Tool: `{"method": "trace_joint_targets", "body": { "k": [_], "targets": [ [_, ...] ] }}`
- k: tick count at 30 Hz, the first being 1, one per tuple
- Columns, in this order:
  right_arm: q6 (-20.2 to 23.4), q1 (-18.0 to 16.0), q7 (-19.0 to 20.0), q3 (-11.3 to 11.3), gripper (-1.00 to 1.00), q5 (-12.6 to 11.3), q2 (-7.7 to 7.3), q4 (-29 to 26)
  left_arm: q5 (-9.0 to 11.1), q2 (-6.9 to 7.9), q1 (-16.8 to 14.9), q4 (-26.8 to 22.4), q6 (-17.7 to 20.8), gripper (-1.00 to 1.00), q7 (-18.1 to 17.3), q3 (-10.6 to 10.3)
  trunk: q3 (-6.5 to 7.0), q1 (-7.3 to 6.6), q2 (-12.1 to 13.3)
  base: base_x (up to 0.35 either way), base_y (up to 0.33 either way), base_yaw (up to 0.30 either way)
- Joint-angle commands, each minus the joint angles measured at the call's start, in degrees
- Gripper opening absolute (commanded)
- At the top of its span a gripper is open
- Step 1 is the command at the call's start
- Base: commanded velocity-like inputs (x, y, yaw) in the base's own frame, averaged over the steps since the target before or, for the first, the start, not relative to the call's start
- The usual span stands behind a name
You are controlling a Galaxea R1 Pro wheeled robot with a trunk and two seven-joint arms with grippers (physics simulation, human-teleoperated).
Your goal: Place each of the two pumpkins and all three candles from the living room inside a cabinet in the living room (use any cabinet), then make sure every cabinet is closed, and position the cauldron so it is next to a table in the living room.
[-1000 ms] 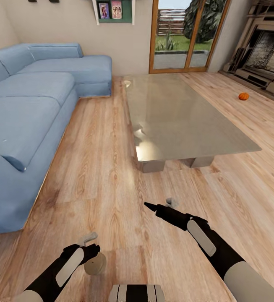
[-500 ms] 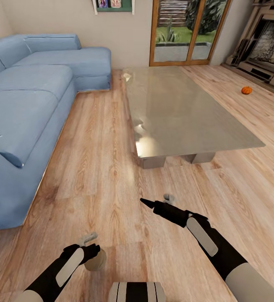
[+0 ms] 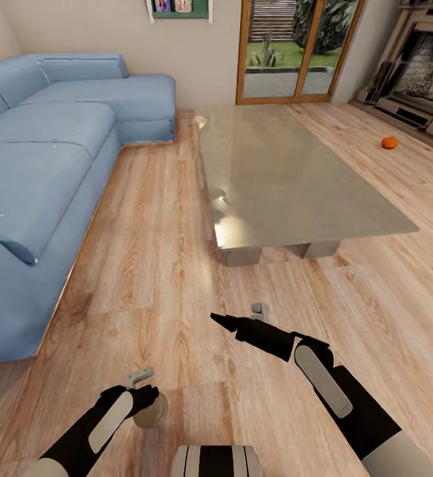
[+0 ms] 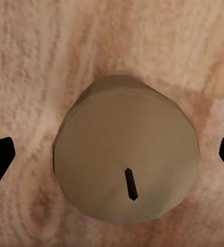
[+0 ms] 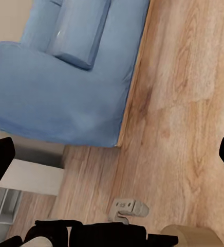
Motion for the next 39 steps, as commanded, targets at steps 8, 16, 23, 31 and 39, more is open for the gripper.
{"method": "trace_joint_targets", "body": {
  "k": [8,16,23,31,39],
  "targets": [
    [0.2,0.0,-0.1,0.1,1.00,-0.3,-0.04,0.1,0.6,0.03,0.0,-0.1,0.0,1.00,0.4,-1.0,-0.04,-0.01,0.0,0.000,0.000,0.000],
    [0.2,0.0,-0.1,0.1,1.00,-0.3,-0.04,0.1,0.7,0.09,0.0,-0.1,0.0,1.00,-0.3,-1.2,-0.04,-0.01,0.0,0.000,0.000,0.000],
    [0.2,0.0,-0.1,0.1,1.00,-0.3,-0.04,0.2,0.5,0.18,0.0,-0.1,-0.1,1.00,-3.1,-1.4,-0.04,-0.01,0.0,0.000,0.000,0.000],
    [0.2,0.0,-0.2,0.1,1.00,-0.3,-0.04,0.3,0.5,0.26,0.0,0.1,-1.6,1.00,-3.3,-1.4,-0.04,-0.01,0.0,0.000,0.000,0.000],
    [0.2,0.0,-0.2,0.1,1.00,-0.3,-0.03,0.3,0.5,0.55,0.0,0.3,-1.8,1.00,-3.2,-1.3,-0.71,0.07,-0.1,0.000,0.000,0.000]
  ]
}}
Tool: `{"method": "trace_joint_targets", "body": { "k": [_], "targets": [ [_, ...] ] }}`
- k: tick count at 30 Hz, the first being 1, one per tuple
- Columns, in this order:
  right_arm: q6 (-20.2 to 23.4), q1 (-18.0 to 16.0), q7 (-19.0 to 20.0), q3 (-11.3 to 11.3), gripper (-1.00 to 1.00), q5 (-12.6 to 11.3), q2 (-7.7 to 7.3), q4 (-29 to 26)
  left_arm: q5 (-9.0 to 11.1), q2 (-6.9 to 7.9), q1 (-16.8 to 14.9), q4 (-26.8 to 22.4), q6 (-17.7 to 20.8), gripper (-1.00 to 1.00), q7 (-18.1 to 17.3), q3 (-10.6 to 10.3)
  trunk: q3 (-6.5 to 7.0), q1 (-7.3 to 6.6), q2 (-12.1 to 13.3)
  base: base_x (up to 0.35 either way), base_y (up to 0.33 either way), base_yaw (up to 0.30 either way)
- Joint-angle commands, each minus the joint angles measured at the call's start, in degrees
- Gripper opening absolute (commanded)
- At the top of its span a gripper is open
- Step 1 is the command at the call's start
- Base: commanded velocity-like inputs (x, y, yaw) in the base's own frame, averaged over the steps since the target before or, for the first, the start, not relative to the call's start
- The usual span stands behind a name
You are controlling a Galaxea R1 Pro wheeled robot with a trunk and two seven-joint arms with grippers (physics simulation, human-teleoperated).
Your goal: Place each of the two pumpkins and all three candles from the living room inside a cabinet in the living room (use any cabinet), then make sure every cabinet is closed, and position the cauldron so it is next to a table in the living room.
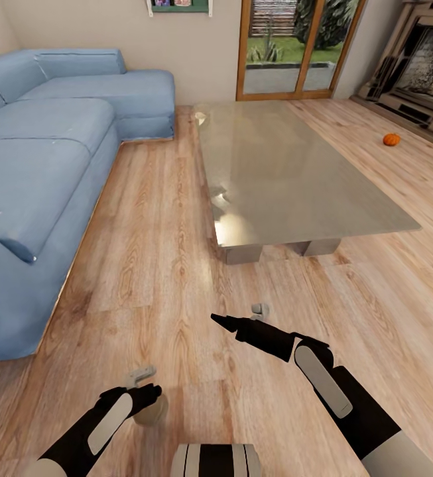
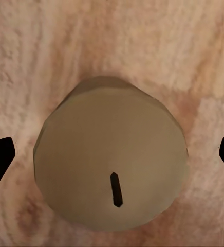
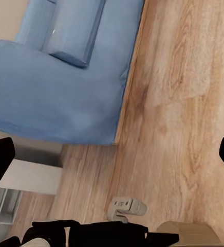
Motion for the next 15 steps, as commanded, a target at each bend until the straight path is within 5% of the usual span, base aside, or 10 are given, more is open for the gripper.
{"method": "trace_joint_targets", "body": {
  "k": [1,15],
  "targets": [
    [0.2,0.0,0.0,0.1,1.00,-0.4,-0.04,0.0,0.6,0.07,0.0,-0.1,0.0,1.00,0.6,-0.3,-0.27,0.01,0.0,0.000,0.000,0.000],
    [0.2,0.0,-0.2,0.1,1.00,-0.4,-0.04,0.1,0.6,-0.10,0.0,0.0,-0.6,1.00,0.5,-0.3,-1.38,0.14,-0.1,0.000,0.000,0.000]
  ]
}}
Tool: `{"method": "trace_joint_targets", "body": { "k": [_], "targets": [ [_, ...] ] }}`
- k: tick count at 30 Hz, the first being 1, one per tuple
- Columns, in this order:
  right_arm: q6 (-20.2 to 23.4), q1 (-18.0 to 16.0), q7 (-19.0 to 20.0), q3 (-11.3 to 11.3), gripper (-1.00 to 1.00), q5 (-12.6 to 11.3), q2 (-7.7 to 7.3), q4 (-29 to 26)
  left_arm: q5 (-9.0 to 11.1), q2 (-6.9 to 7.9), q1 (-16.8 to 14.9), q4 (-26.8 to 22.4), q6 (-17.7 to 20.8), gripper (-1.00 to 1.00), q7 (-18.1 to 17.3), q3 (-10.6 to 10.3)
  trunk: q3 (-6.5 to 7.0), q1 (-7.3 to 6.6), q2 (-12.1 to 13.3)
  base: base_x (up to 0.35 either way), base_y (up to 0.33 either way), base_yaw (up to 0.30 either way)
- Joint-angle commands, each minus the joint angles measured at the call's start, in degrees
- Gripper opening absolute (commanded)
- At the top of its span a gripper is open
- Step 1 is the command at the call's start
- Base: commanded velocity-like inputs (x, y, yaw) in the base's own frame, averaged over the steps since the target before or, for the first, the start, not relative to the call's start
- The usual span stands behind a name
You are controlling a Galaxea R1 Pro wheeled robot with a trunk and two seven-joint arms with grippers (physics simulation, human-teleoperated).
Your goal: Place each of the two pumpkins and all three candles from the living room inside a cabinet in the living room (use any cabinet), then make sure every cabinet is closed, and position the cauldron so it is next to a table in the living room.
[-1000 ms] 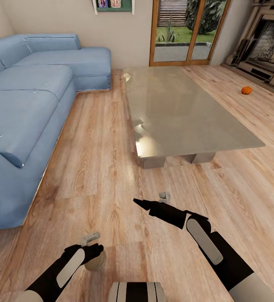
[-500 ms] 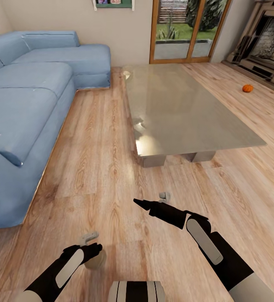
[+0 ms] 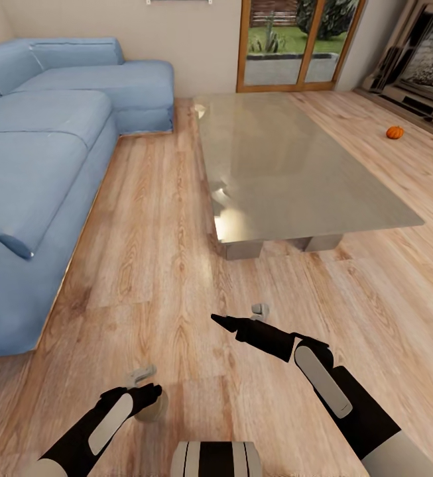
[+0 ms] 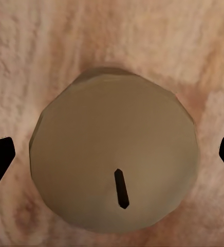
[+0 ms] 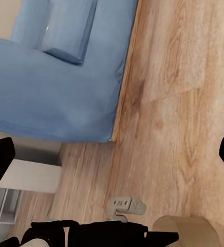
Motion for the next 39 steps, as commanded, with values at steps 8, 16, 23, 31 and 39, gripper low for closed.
{"method": "trace_joint_targets", "body": {
  "k": [8,16,23,31,39],
  "targets": [
    [0.2,0.0,-0.1,0.1,1.00,-0.4,-0.03,0.0,0.6,-0.02,0.0,0.0,0.0,1.00,0.6,-0.3,-1.60,0.17,-0.1,0.000,0.000,0.000],
    [0.2,0.0,-0.1,0.1,1.00,-0.4,-0.04,0.1,0.6,-0.11,0.0,0.0,0.0,1.00,0.6,-0.3,-1.60,0.17,-0.1,0.000,0.000,0.000],
    [0.2,0.0,-0.1,0.1,1.00,-0.4,-0.01,0.2,0.6,-0.11,0.0,0.0,0.0,1.00,0.5,-0.3,-1.60,0.17,-0.1,0.000,0.000,0.000],
    [0.2,0.0,-0.2,0.1,1.00,-0.3,-0.04,0.2,0.6,-0.11,0.0,0.0,0.0,1.00,0.5,-0.5,-1.60,0.17,-0.1,0.000,0.000,0.000],
    [0.1,0.0,-0.2,0.1,1.00,-0.4,-0.04,0.3,0.6,-0.11,0.0,0.0,0.0,1.00,0.5,-0.5,-2.26,0.24,-0.2,0.000,0.000,0.000]
  ]
}}
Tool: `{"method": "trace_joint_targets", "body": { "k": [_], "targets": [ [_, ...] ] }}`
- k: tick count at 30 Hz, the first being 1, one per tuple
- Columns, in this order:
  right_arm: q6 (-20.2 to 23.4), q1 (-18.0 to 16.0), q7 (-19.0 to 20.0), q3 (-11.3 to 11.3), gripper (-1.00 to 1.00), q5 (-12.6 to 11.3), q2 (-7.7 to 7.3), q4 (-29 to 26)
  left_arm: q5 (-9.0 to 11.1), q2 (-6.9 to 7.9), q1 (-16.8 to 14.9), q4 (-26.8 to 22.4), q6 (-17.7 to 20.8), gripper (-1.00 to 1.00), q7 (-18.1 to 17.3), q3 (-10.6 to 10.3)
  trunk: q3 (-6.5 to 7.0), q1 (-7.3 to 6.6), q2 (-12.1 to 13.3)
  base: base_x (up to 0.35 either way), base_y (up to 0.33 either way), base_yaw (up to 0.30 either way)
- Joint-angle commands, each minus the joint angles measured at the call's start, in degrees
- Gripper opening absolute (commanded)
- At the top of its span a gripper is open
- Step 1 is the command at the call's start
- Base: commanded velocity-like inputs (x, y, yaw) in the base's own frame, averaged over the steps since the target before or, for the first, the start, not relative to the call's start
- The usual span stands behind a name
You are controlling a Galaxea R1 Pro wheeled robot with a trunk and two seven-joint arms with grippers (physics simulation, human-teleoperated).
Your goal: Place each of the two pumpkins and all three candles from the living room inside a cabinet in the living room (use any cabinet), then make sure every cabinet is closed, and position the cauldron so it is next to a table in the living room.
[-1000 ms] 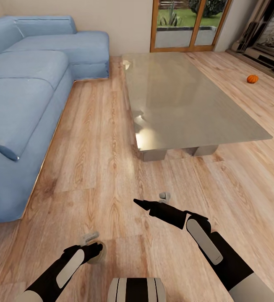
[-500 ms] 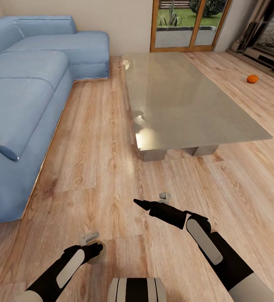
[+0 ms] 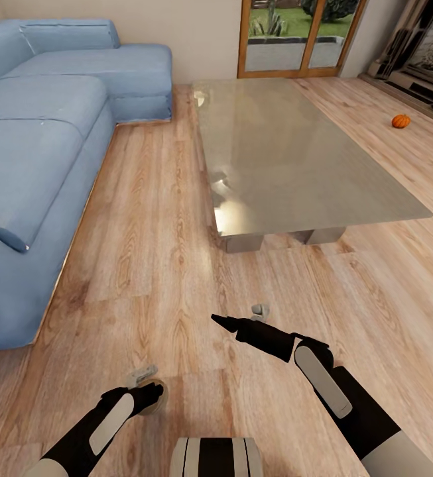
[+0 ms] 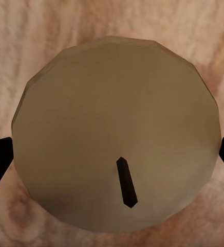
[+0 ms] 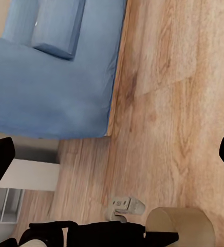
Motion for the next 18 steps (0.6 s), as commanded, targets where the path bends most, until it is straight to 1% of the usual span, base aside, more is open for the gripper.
{"method": "trace_joint_targets", "body": {
  "k": [1,8,10,18],
  "targets": [
    [0.2,0.0,0.0,0.1,1.00,-0.4,-0.04,0.0,0.0,0.10,0.0,-0.1,0.3,1.00,0.7,-0.3,-0.04,0.00,0.0,0.000,0.000,0.000],
    [0.2,0.0,0.0,0.1,1.00,-0.4,-0.02,0.0,0.0,0.10,0.0,-0.1,0.3,1.00,0.7,-0.3,-0.04,0.00,0.0,0.000,0.000,0.000],
    [0.2,0.0,0.0,0.1,1.00,-0.4,0.03,0.0,0.0,0.10,0.0,-0.1,0.3,1.00,0.7,-0.3,-0.49,0.05,0.0,0.000,0.000,0.000],
    [0.2,0.0,0.0,0.1,1.00,-0.4,0.05,0.0,0.0,0.10,0.0,-0.1,0.3,1.00,0.7,-0.3,-0.49,0.05,0.0,0.000,0.000,0.000]
  ]
}}
